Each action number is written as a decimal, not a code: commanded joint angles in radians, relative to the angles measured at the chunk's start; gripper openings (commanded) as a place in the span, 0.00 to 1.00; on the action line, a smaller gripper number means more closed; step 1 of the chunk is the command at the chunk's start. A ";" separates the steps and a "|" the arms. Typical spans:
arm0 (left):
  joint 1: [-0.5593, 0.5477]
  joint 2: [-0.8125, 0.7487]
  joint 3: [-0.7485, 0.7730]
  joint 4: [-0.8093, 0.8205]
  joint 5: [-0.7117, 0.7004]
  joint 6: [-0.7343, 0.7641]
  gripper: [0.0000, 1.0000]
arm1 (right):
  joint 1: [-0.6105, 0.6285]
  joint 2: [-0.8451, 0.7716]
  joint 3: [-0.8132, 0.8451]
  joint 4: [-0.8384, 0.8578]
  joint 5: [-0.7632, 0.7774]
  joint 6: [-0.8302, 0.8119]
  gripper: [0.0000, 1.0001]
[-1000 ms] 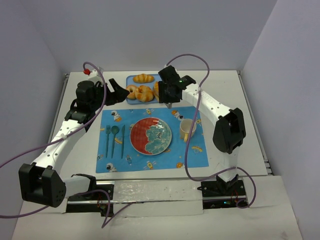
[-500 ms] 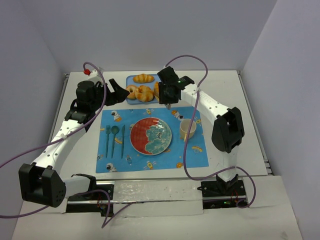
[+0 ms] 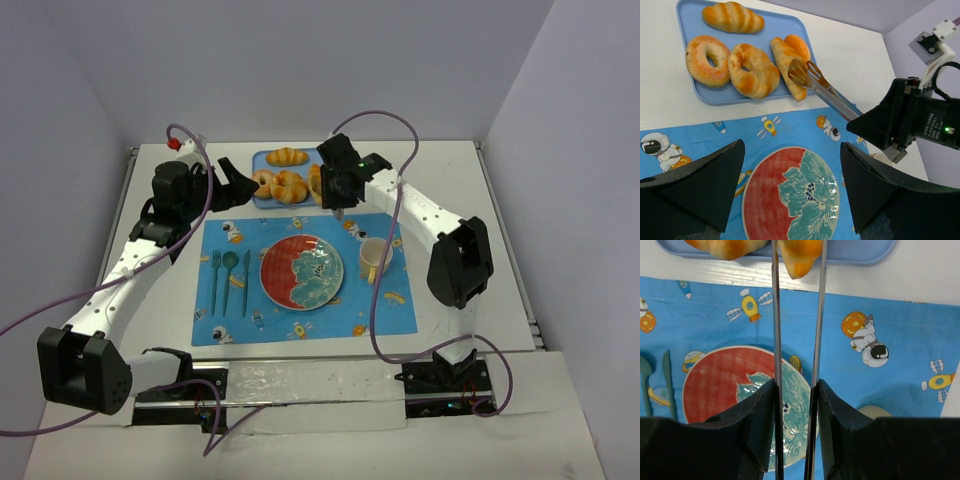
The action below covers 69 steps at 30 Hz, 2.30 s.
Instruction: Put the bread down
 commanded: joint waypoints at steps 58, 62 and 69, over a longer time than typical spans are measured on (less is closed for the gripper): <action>-0.011 0.024 0.055 0.004 -0.010 0.016 0.87 | 0.478 -0.779 -0.749 0.053 0.017 0.122 0.32; -0.012 0.024 0.057 0.004 -0.010 0.016 0.87 | 0.485 -0.779 -0.747 0.047 0.017 0.124 0.42; -0.014 0.024 0.057 0.002 -0.012 0.017 0.87 | 0.499 -0.772 -0.738 0.030 0.029 0.122 0.52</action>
